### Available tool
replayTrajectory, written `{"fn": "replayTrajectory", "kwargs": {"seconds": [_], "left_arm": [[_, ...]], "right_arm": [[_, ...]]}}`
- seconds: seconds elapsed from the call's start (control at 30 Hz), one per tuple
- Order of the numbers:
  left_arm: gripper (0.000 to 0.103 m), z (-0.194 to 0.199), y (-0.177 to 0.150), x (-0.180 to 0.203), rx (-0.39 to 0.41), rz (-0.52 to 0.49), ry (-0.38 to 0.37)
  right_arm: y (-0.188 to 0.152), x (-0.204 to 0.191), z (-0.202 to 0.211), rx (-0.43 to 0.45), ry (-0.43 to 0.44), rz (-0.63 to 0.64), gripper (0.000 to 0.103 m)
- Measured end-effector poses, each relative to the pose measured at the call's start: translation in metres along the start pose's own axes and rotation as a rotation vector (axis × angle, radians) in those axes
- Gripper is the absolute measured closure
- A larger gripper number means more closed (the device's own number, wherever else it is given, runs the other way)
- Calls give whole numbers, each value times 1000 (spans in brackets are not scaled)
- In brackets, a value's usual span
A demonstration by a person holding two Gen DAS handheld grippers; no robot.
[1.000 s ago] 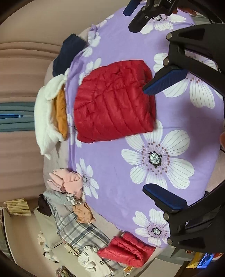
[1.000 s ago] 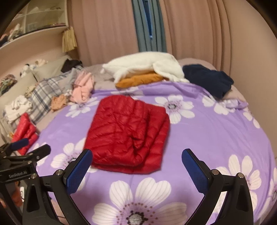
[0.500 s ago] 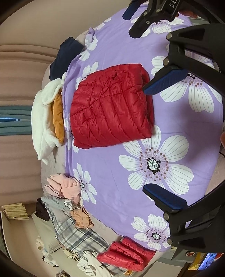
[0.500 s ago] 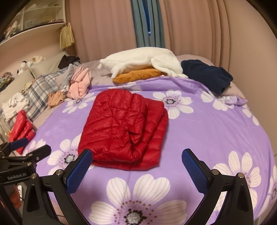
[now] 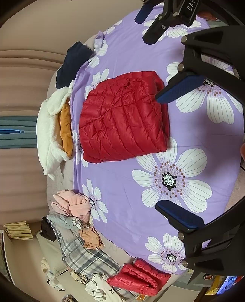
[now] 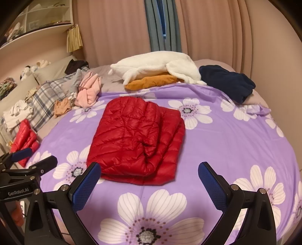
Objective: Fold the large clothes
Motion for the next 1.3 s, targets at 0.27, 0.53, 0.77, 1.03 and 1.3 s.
{"fn": "replayTrajectory", "kwargs": {"seconds": [0.27,0.53,0.77,1.03,1.3], "left_arm": [[0,1,2,1,0,-3,-3],[0,2,2,2,-1,-2,-5],[0,2,3,4,-1,-3,-2],[0,1,3,3,-1,-4,-5],[0,1,2,3,0,-1,-4]], "right_arm": [[0,0,1,0,-1,0,1],[0,-1,1,-3,8,9,1],[0,-4,-1,-14,24,23,1],[1,-3,-2,-18,29,28,2],[0,-4,-3,-19,30,29,1]]}}
Point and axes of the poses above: each gripper's, at about its wrist camera, not at the fingertips, and z roughly against the way its jaws point, x to its right, y to its top, the point moved 7 cm from there along -z, roughly the way its jaws point, and after that the axes turned 2 degrees about -z, right-handed, at the moved point
